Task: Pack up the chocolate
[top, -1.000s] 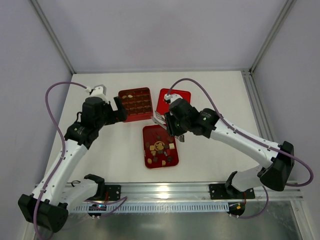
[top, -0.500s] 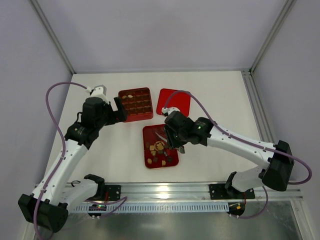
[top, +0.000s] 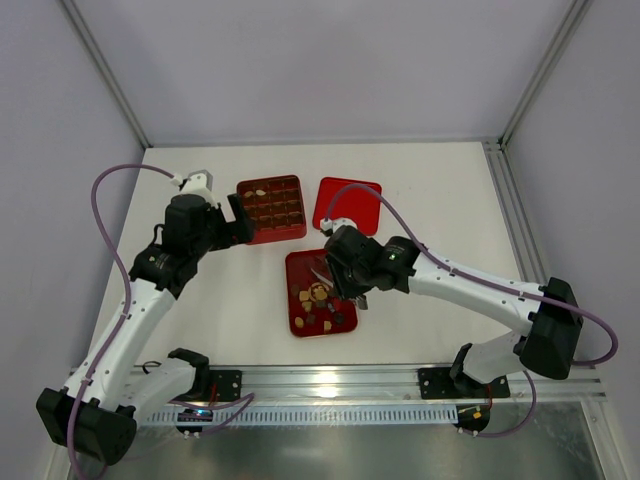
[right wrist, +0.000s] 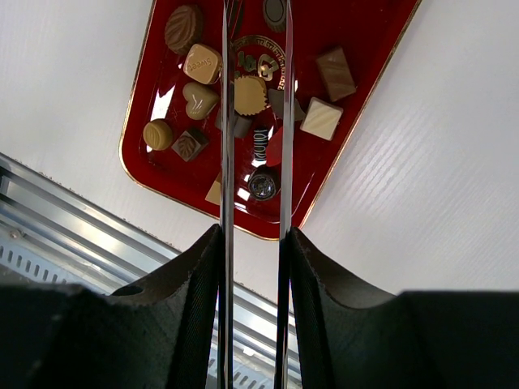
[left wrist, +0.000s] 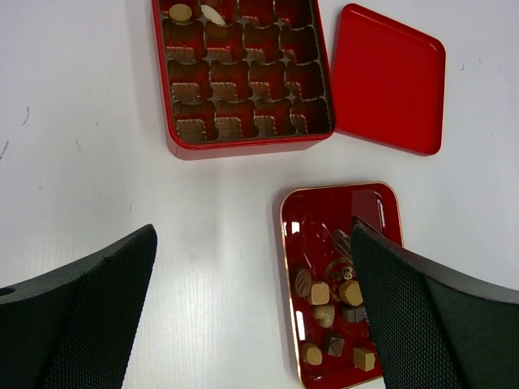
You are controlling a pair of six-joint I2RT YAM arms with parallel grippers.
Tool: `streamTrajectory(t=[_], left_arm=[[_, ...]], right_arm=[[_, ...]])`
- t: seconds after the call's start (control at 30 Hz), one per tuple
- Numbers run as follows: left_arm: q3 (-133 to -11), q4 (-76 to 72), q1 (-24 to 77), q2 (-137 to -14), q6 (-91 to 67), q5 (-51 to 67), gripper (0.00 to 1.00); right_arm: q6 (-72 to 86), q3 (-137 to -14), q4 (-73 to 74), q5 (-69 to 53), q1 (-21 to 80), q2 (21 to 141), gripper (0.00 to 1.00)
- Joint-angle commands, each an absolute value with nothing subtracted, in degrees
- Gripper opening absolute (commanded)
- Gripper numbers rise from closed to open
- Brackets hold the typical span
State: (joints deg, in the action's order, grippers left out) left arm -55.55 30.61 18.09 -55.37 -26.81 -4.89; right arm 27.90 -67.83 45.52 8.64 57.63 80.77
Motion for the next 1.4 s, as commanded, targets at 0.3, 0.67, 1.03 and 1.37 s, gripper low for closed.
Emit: streamTrajectory(t=[0.3,0.67,1.03,1.37], left_arm=[[-55.37,28.56,17.75,-55.28,-27.25,-4.48,1.00],[-55.37,28.65,17.75,-55.46,-27.25,-4.48,1.00],[-55.46,28.56,17.75,-55.55,-27.25,-4.48,1.00],[-55.46,28.65,17.75,-55.46,-27.16,-4.57,1.00]], right_arm=[[29.27,-67.59,45.53,11.78,58.54,81.30,0.39],[29.18,-66.45,45.35,10.81,58.97,82.09,0.40],[28.92,-65.92,44.56,10.20,59.06,82.88,0.39],[28.74,-66.36,44.91,9.67,59.06,82.97,0.38]])
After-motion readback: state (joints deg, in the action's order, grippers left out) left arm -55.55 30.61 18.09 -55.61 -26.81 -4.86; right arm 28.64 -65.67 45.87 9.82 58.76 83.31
